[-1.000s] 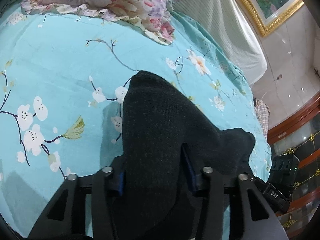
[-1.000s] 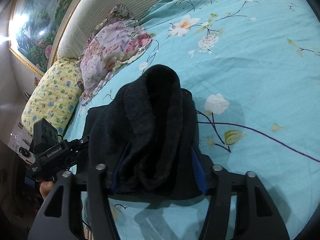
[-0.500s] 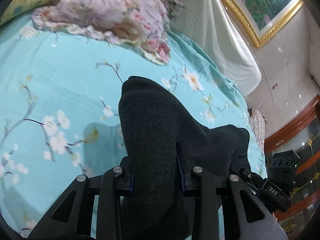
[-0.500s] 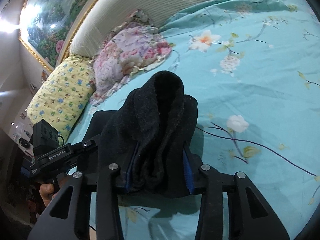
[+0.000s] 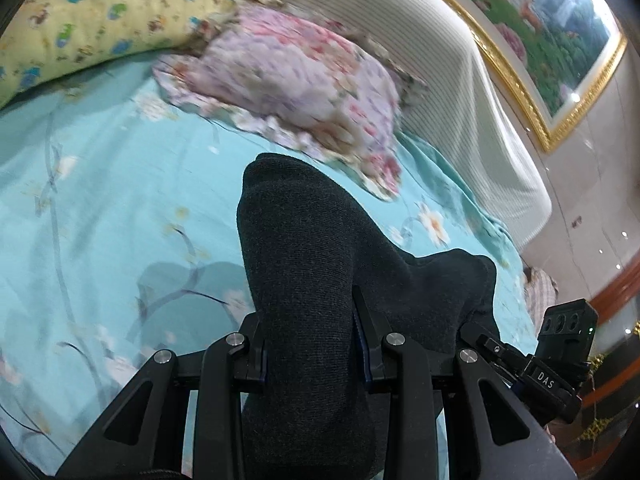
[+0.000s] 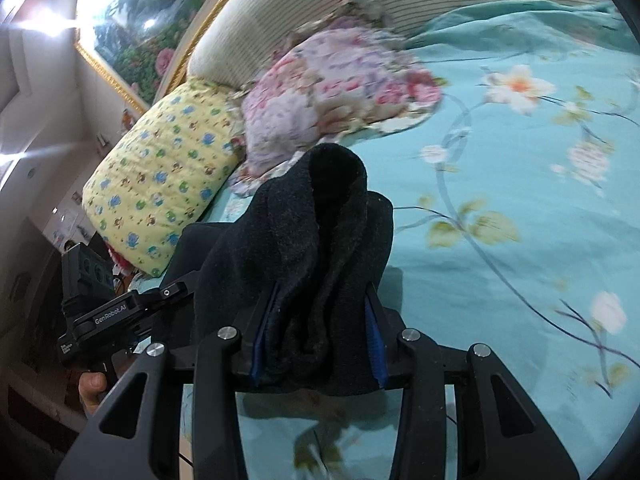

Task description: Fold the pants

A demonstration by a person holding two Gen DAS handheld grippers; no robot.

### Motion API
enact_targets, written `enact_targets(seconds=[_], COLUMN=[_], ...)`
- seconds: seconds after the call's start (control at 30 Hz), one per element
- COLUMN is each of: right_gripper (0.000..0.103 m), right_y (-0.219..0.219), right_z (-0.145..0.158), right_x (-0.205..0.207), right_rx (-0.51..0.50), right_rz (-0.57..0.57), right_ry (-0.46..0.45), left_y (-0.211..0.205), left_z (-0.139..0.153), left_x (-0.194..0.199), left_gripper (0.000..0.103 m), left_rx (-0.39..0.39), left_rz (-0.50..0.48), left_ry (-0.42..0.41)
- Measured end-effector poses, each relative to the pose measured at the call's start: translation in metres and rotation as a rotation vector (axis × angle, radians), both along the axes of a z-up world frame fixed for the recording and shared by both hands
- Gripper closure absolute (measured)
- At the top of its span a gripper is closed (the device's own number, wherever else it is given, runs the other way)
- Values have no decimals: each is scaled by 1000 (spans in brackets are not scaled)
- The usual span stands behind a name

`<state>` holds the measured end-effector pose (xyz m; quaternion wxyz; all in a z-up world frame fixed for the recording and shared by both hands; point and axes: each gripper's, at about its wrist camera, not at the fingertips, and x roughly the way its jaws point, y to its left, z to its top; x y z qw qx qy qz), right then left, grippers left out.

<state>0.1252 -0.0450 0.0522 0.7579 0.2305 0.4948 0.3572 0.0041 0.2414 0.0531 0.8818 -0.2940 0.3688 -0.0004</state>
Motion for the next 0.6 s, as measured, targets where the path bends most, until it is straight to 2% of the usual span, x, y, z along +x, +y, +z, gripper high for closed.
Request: enact_targets(seconds=[0.33,0.6], right_gripper=[61,61], right_y=[65,93], right_z=[-6,-19], right_x=[30,45], right_rx=[11,-6], right_rz=[105,149], right_ry=[-28,-32], left_y=[49,61], left_z=[-10,-21], left_x=[10,19], left_gripper=[72,72], left_rx=[39,77], left_rz=[87,98], left_ry=[12,38])
